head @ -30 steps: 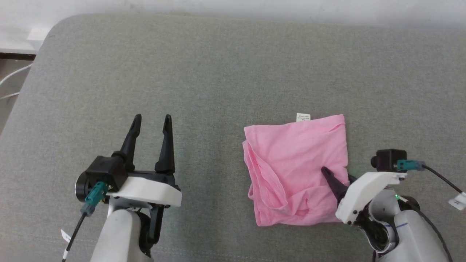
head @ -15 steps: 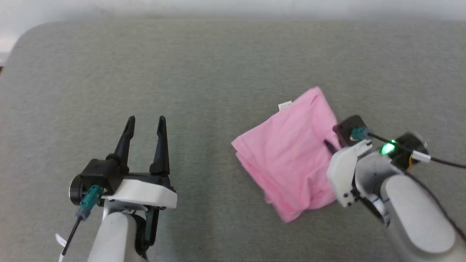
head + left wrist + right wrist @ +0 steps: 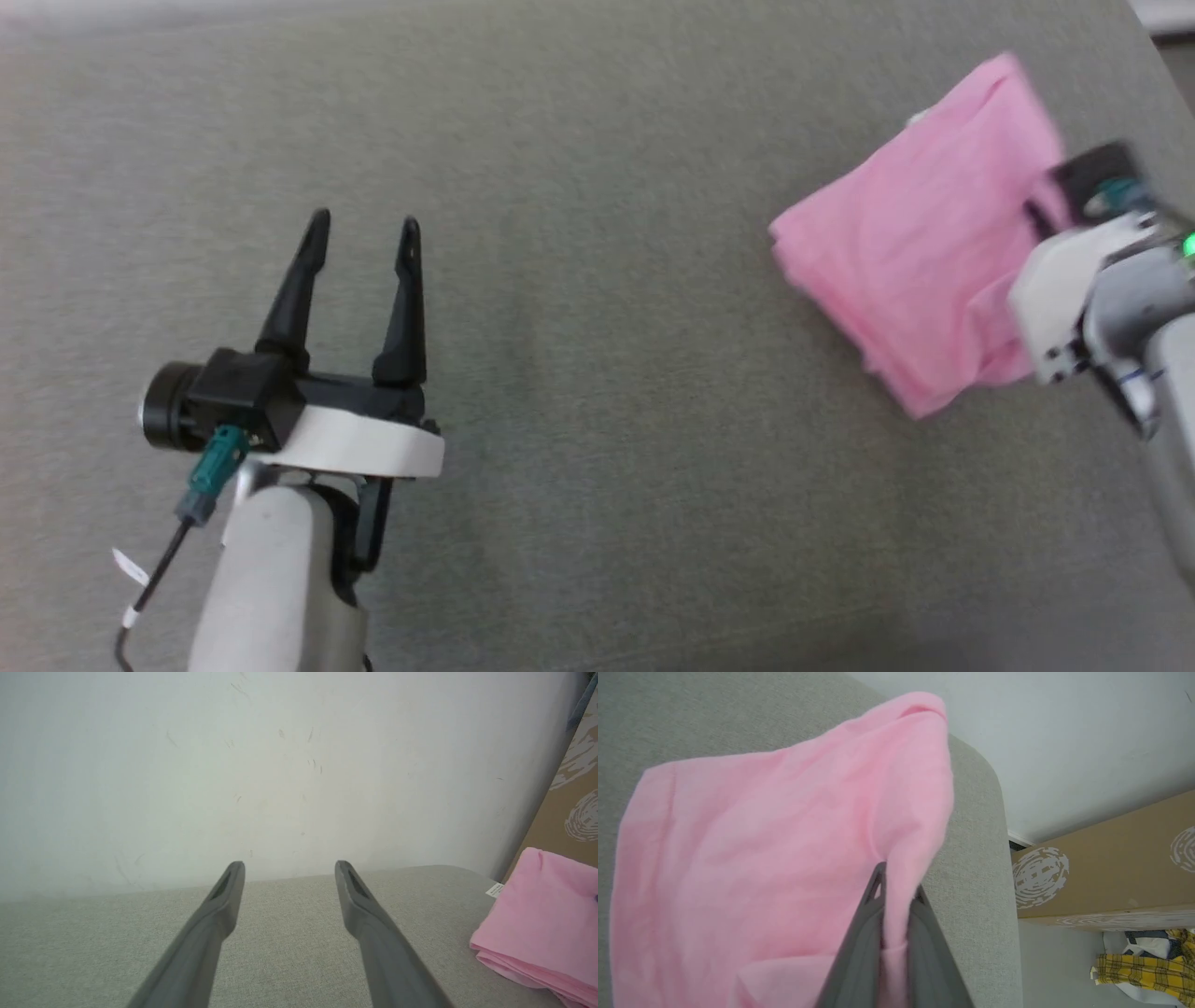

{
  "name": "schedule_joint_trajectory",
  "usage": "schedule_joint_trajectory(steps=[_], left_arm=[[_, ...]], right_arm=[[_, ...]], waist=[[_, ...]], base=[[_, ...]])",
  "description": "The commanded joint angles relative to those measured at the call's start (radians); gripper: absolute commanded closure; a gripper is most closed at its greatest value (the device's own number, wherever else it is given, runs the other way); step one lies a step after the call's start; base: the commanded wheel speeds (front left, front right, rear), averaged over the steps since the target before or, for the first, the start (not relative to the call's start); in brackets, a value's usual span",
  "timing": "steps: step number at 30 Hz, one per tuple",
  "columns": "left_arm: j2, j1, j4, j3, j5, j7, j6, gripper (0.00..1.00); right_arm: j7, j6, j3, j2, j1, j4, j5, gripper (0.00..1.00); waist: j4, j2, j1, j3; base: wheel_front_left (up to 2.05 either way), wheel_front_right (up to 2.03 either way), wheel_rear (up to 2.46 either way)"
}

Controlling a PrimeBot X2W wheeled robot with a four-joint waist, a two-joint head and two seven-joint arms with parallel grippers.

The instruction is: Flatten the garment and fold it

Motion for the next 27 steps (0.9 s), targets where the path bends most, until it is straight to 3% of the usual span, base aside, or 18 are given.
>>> schedule_joint_trajectory(steps=[1, 5, 11, 23, 24, 25, 26, 27], left_arm=[[0.019, -0.022, -0.013, 0.003, 0.015, -0.005, -0.006, 0.00], [0.043, -0.048, -0.026, -0.002, 0.035, -0.005, -0.012, 0.00], [0.070, -0.091, -0.032, -0.025, 0.057, -0.004, -0.019, 0.00], [0.106, -0.121, -0.055, -0.030, 0.065, 0.010, -0.014, 0.00], [0.105, -0.119, -0.052, -0.031, 0.063, 0.009, -0.012, 0.00], [0.102, -0.116, -0.047, -0.031, 0.060, 0.008, -0.011, 0.00], [0.098, -0.113, -0.043, -0.032, 0.057, 0.007, -0.009, 0.00], [0.093, -0.111, -0.037, -0.034, 0.053, 0.005, -0.008, 0.00]], right_arm=[[-0.025, -0.002, -0.043, 0.012, -0.040, 0.037, -0.016, 1.00], [-0.078, -0.002, -0.172, 0.042, -0.104, 0.137, -0.064, 1.00], [-0.161, -0.002, -0.334, 0.040, -0.174, 0.275, -0.185, 1.00], [-0.248, -0.002, -0.597, 0.052, -0.273, 0.385, -0.414, 1.00], [-0.252, -0.002, -0.612, 0.058, -0.273, 0.389, -0.429, 0.84], [-0.254, -0.002, -0.626, 0.063, -0.269, 0.390, -0.446, 0.56], [-0.253, -0.002, -0.639, 0.067, -0.265, 0.391, -0.462, 0.16], [-0.252, -0.002, -0.654, 0.068, -0.260, 0.394, -0.475, 0.00]], waist=[[-0.106, 0.0000, -0.0001, 0.112], [-0.140, 0.0000, -0.0001, 0.172], [-0.133, 0.0000, -0.0001, 0.249], [-0.079, 0.0000, -0.0001, 0.325], [-0.075, 0.0000, -0.0001, 0.320], [-0.070, 0.0000, -0.0001, 0.312], [-0.065, 0.0000, -0.0001, 0.303], [-0.059, 0.0000, -0.0001, 0.289]], base=[[0.00, 0.00, 0.00], [0.00, 0.00, 0.00], [0.00, 0.00, 0.00], [0.00, 0.00, 0.00], [0.00, 0.00, 0.00], [0.00, 0.00, 0.00], [0.00, 0.00, 0.00], [0.00, 0.00, 0.00]])
